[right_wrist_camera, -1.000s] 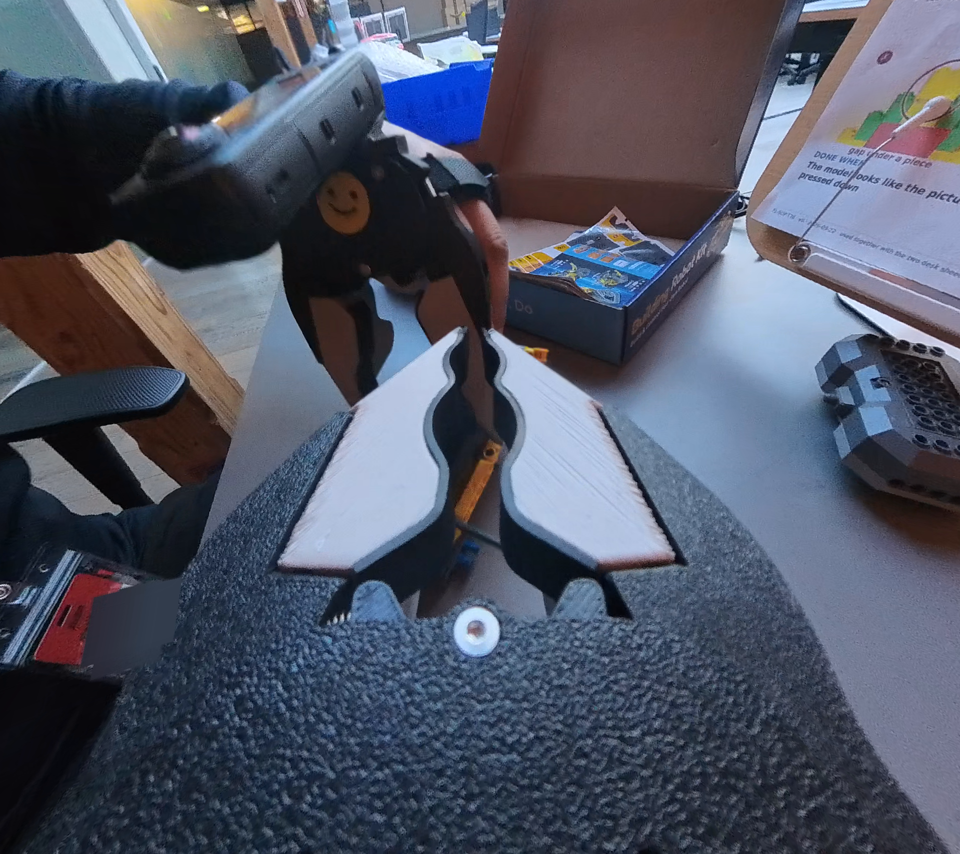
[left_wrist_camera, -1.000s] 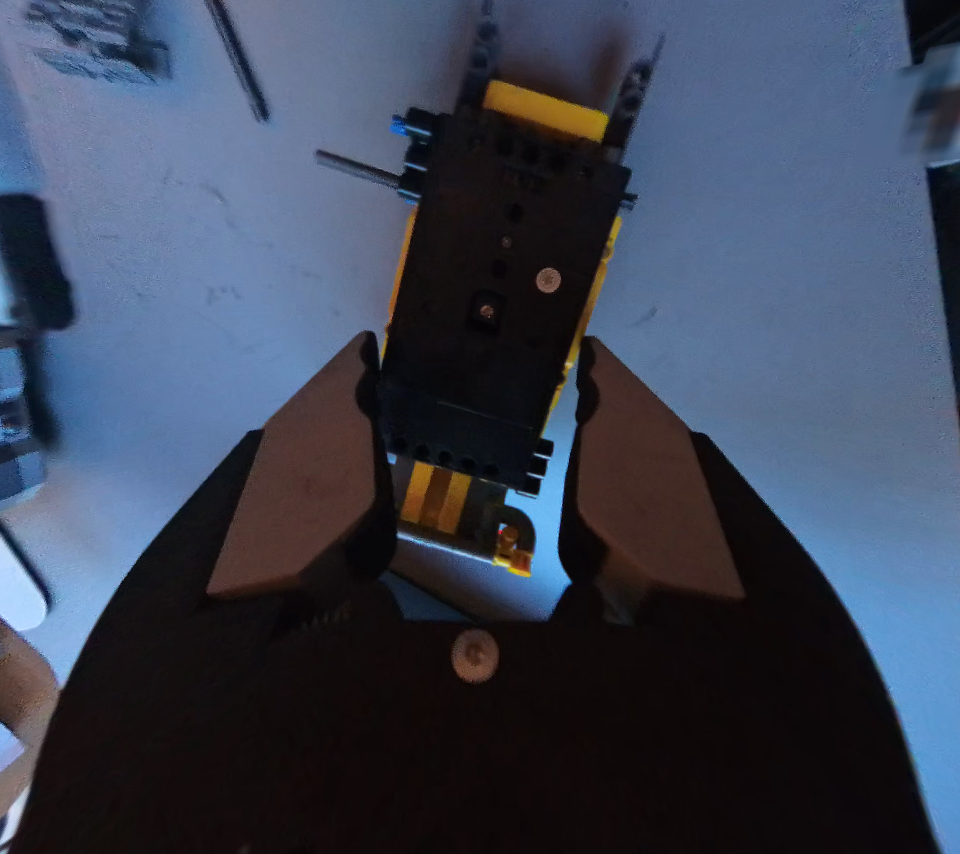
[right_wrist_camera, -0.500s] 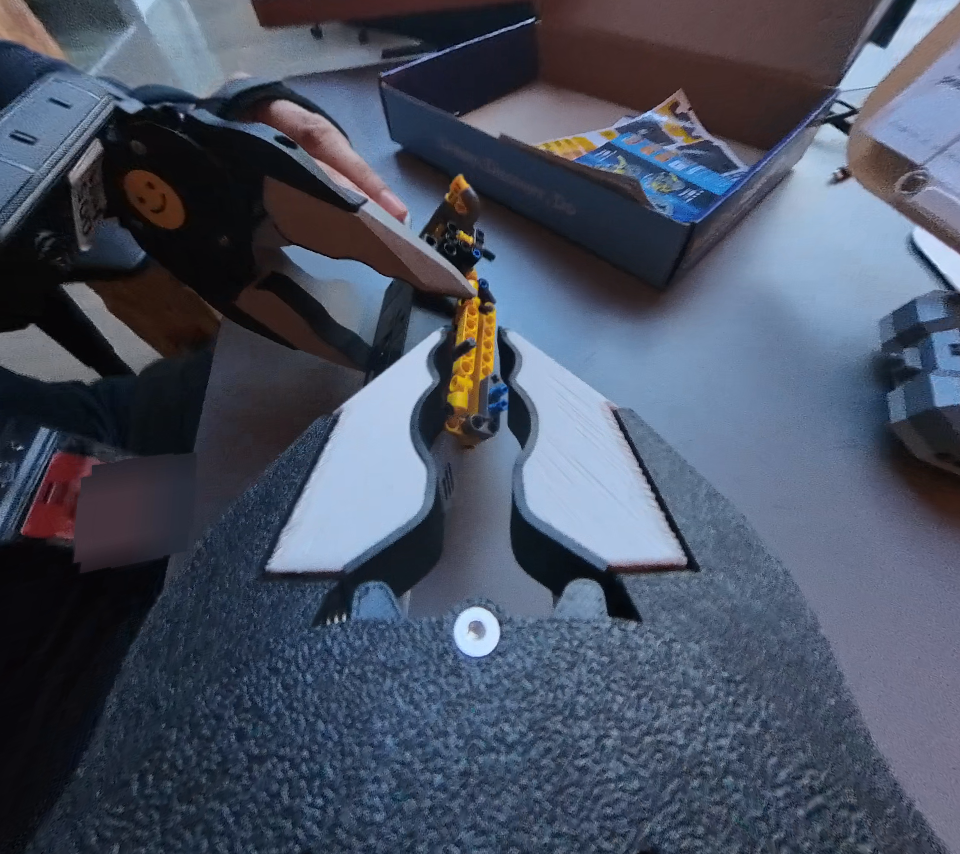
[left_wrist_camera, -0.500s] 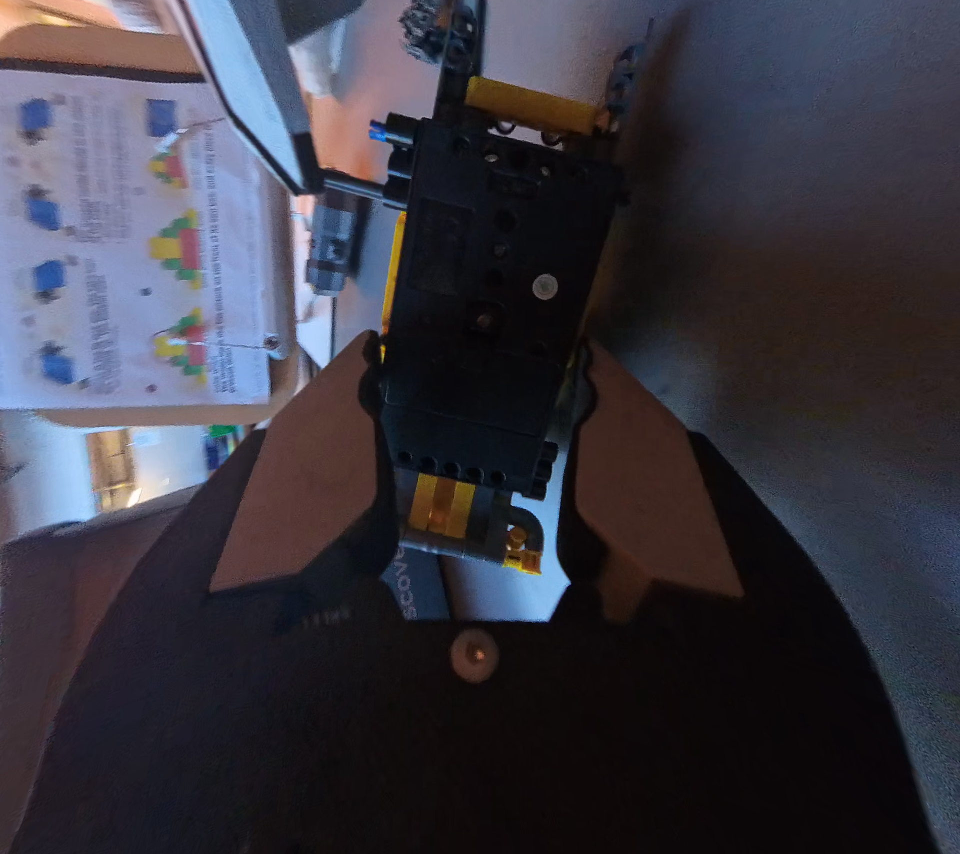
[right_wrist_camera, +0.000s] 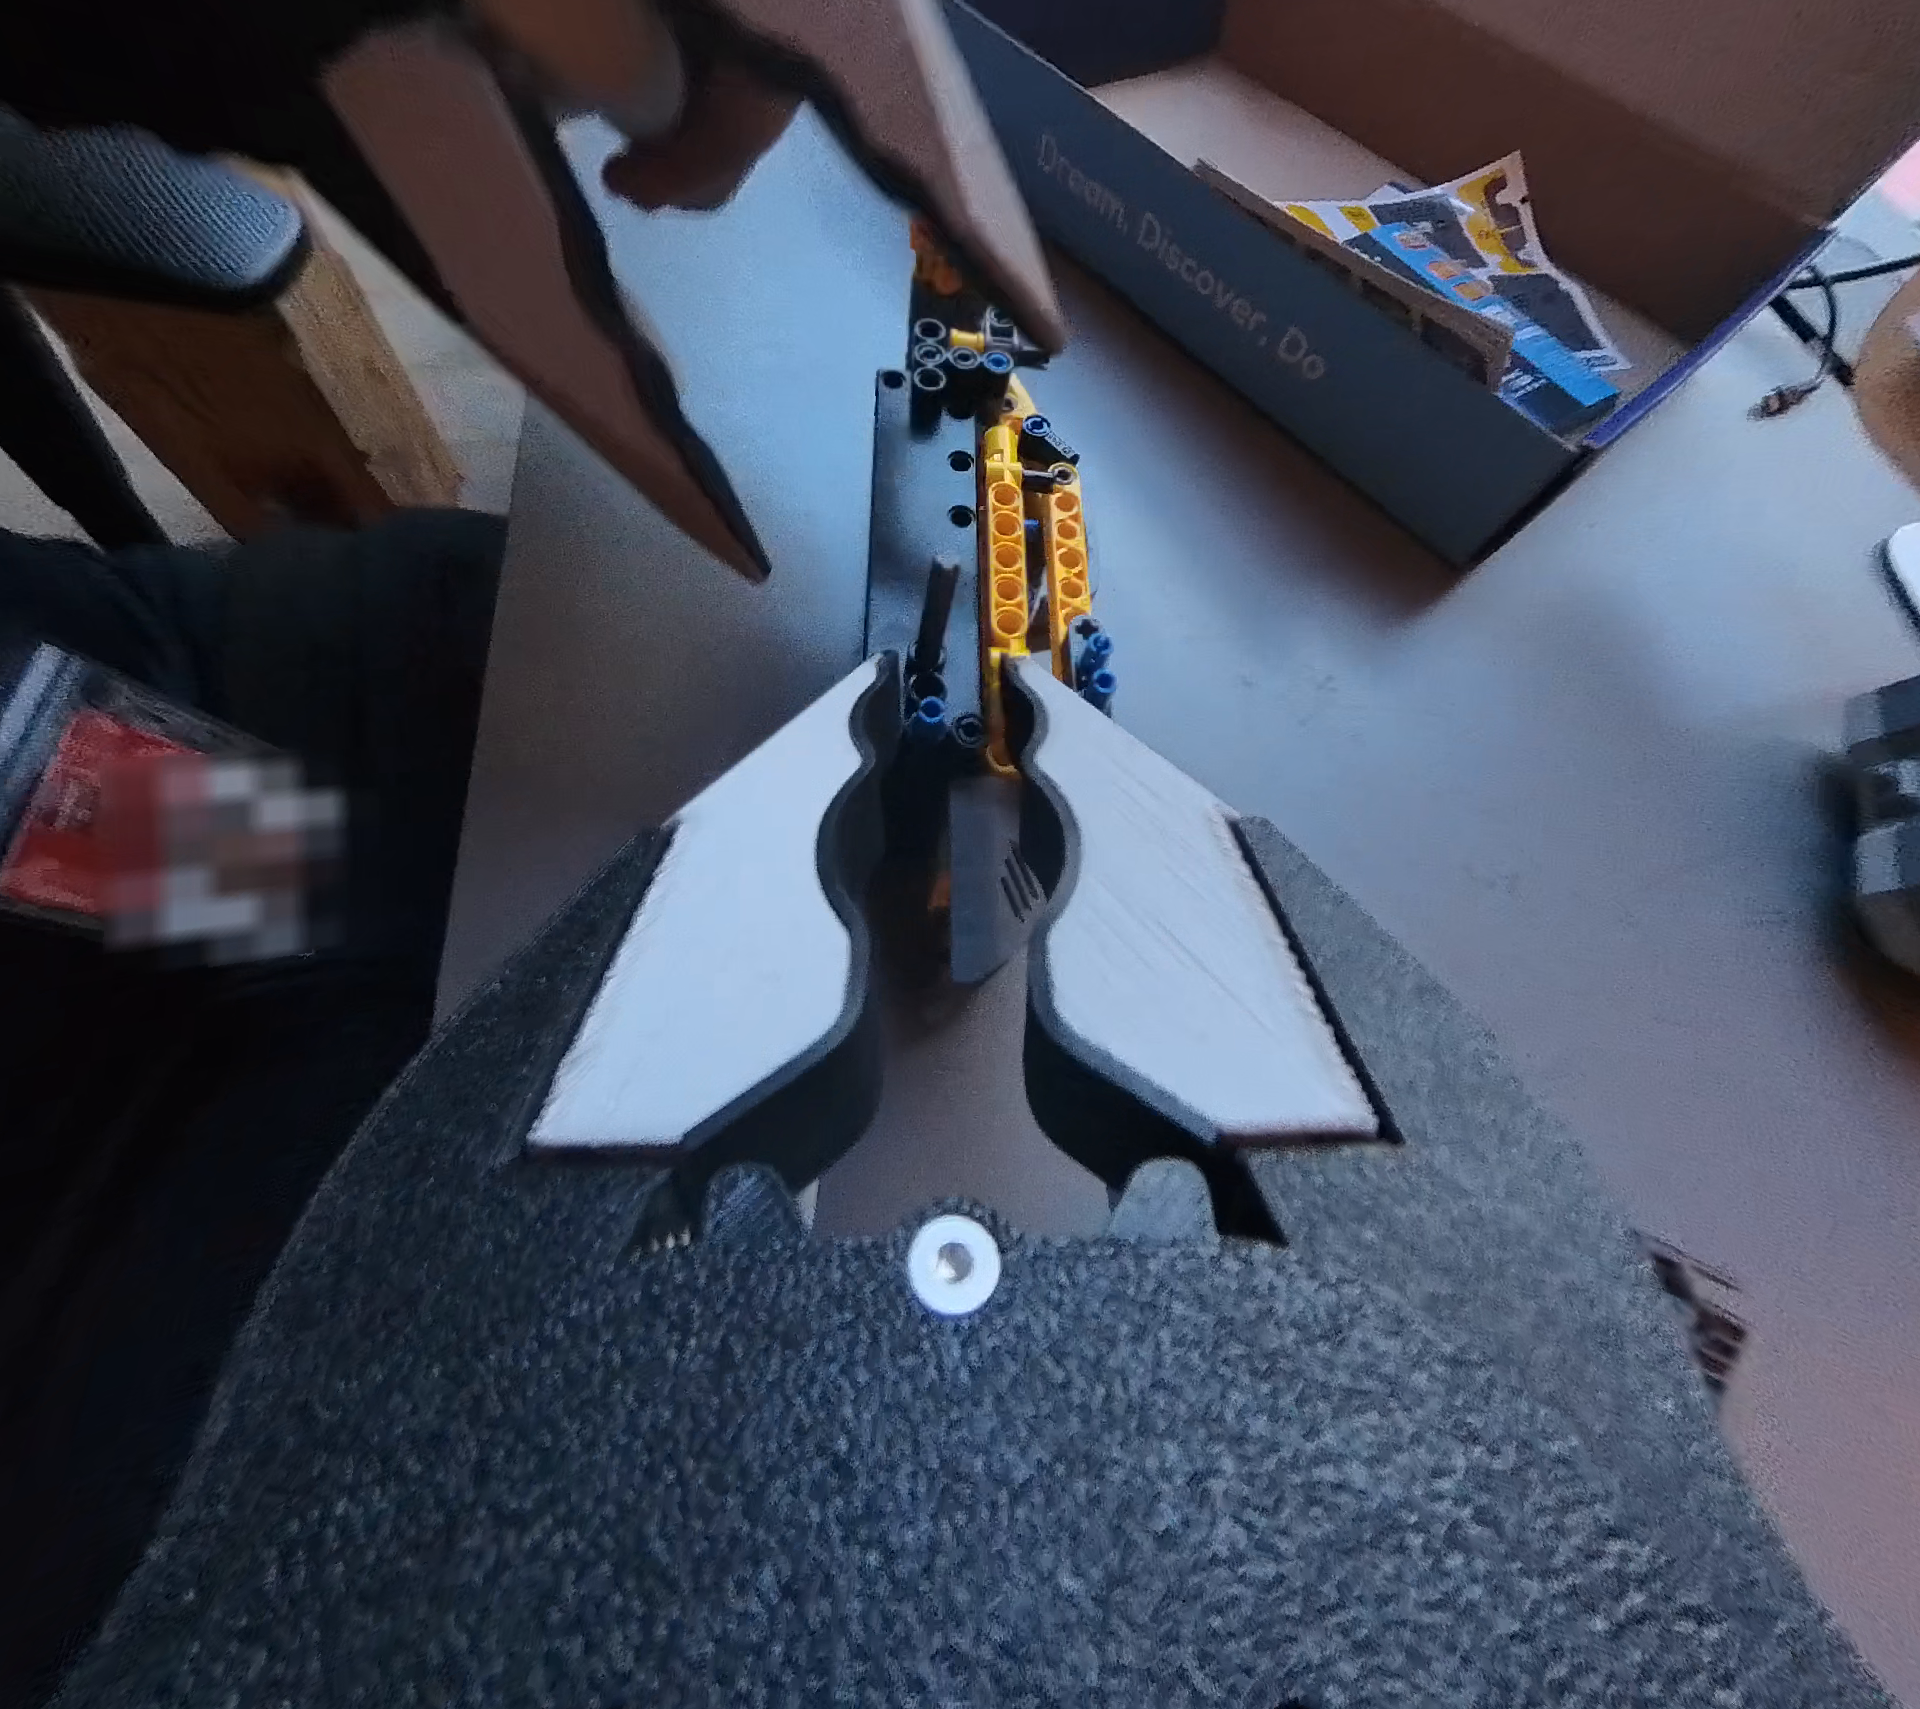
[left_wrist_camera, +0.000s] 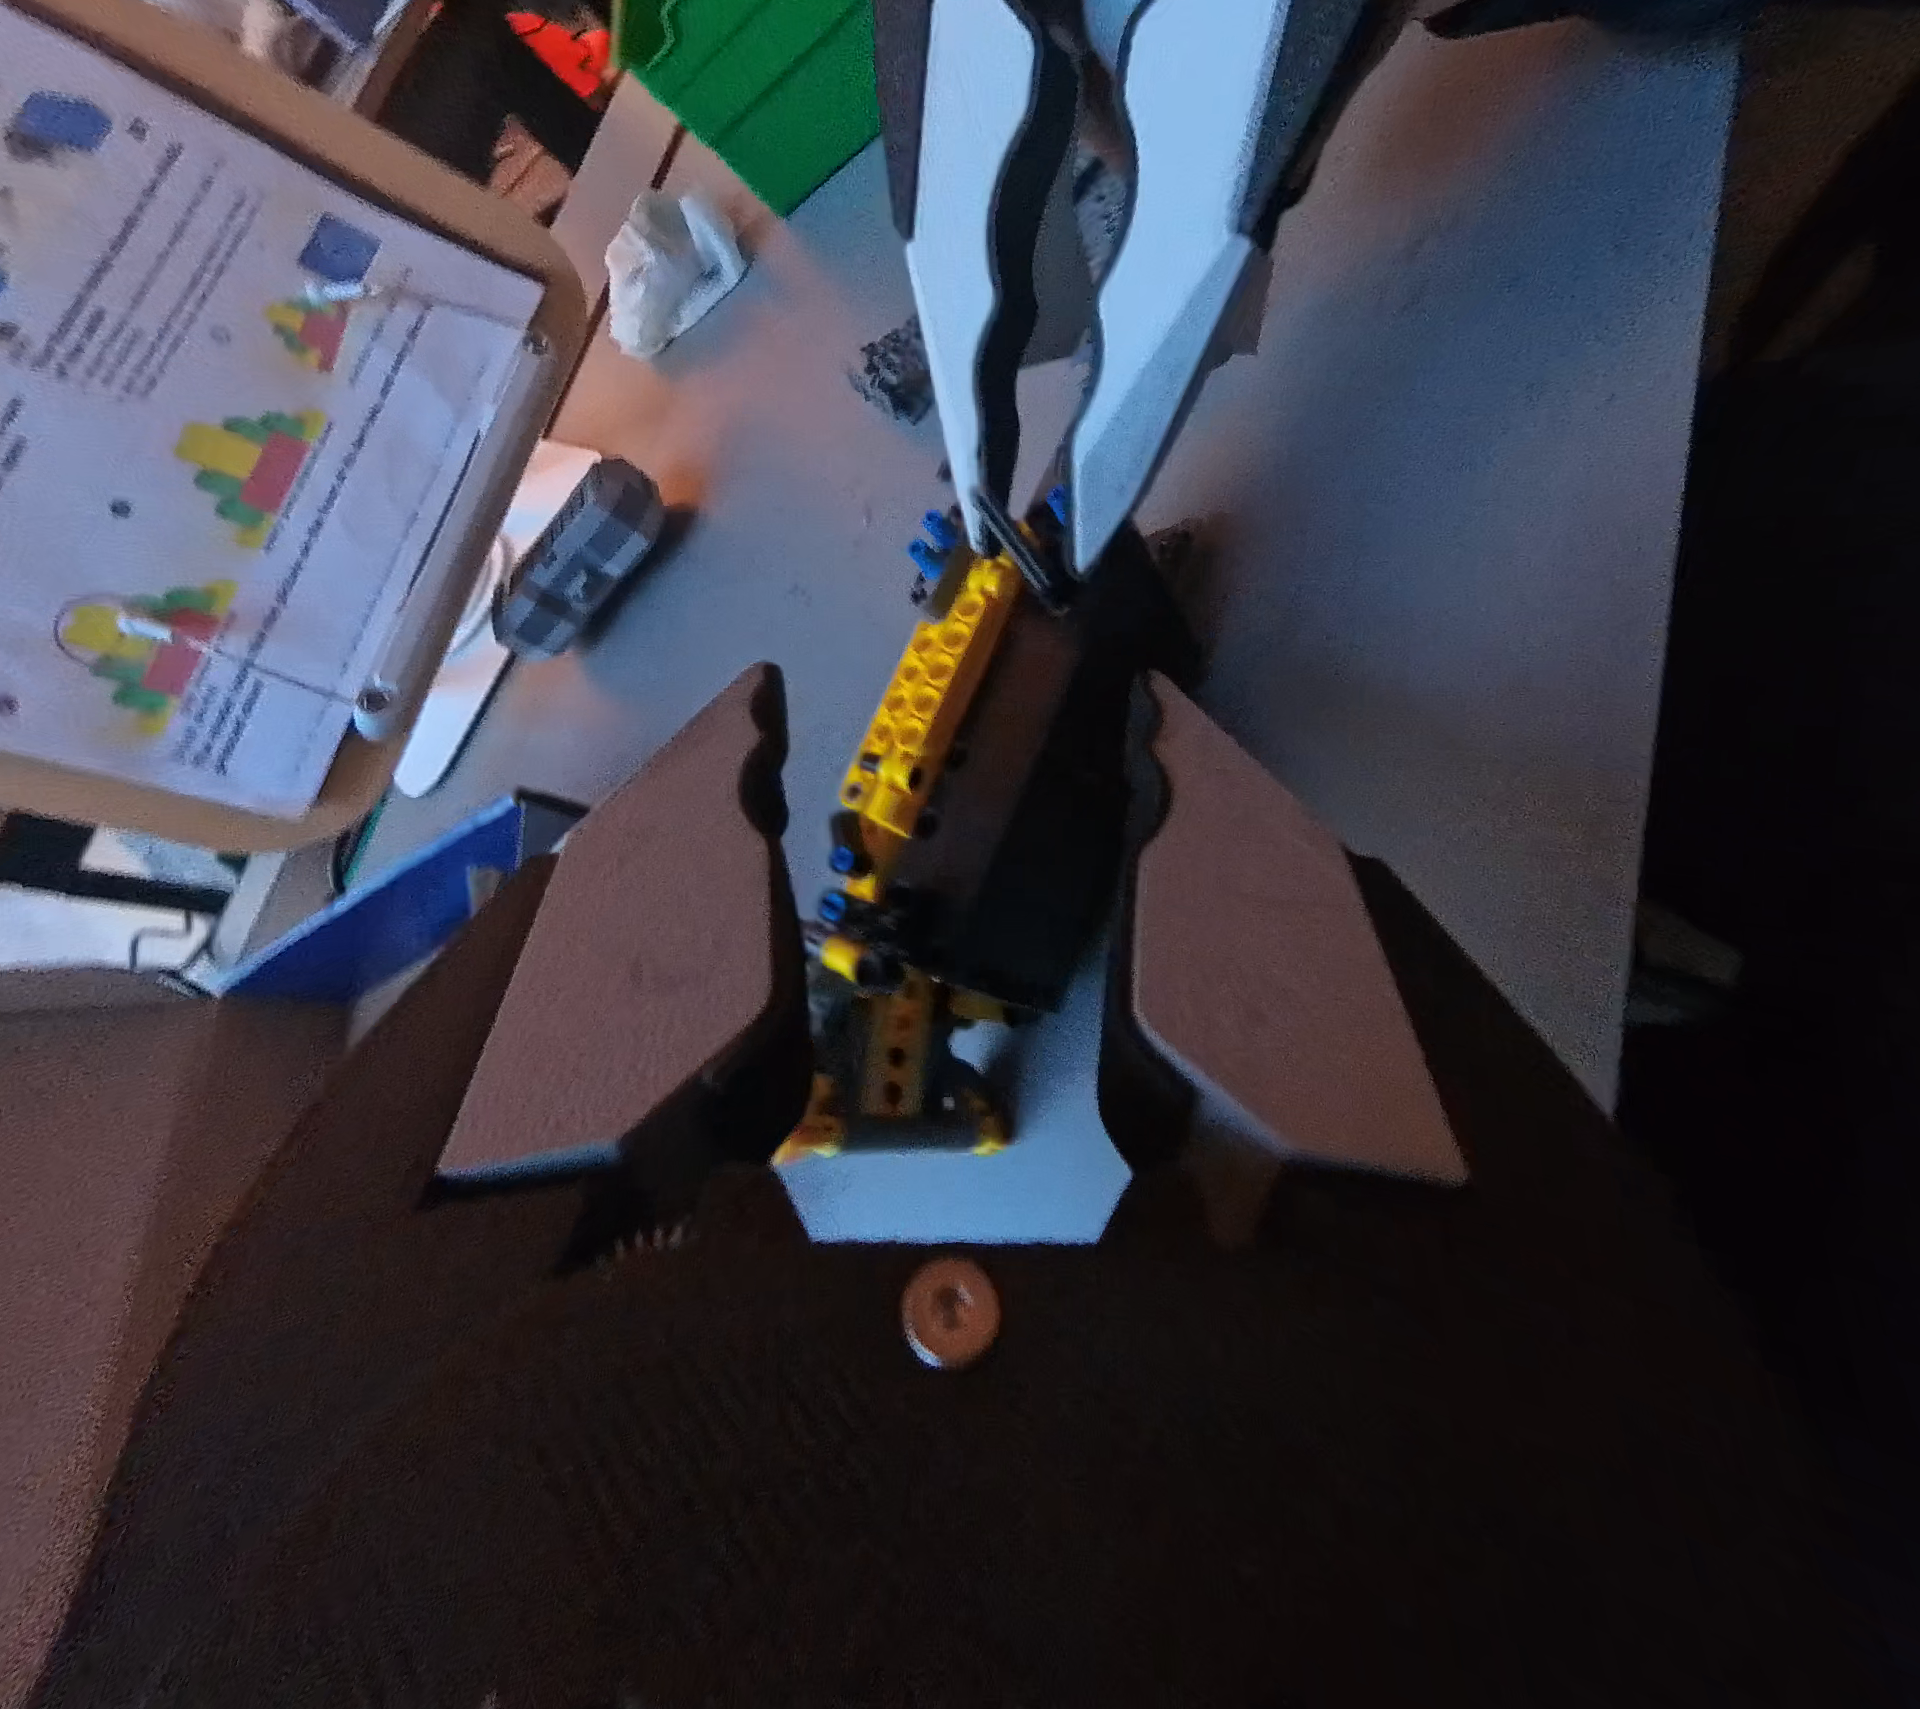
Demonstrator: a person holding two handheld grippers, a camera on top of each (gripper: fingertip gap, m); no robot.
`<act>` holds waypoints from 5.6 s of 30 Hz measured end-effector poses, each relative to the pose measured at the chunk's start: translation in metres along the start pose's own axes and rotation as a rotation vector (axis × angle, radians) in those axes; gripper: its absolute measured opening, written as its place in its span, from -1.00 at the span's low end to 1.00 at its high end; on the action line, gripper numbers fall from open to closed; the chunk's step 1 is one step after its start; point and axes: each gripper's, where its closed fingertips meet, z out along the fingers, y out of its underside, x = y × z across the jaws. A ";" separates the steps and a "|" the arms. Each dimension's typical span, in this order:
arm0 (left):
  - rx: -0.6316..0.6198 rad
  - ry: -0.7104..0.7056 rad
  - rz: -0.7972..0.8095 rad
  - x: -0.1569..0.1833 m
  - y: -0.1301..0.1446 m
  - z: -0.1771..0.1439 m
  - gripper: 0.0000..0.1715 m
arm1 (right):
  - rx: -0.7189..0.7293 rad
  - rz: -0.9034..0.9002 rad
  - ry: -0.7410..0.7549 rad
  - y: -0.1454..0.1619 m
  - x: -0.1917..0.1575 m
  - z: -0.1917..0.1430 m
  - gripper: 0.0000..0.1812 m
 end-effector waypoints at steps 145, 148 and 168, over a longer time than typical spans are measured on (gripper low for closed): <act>-0.429 0.361 -0.081 0.009 0.044 0.063 -0.31 | 0.121 0.331 0.325 0.019 0.026 -0.010 -0.90; -0.425 0.356 -0.087 0.010 0.044 0.063 -0.31 | 0.120 0.321 0.329 0.019 0.026 -0.010 -0.90; -0.488 0.344 -0.035 0.007 0.053 0.066 -0.24 | 0.114 0.316 0.409 0.015 0.035 -0.005 -0.90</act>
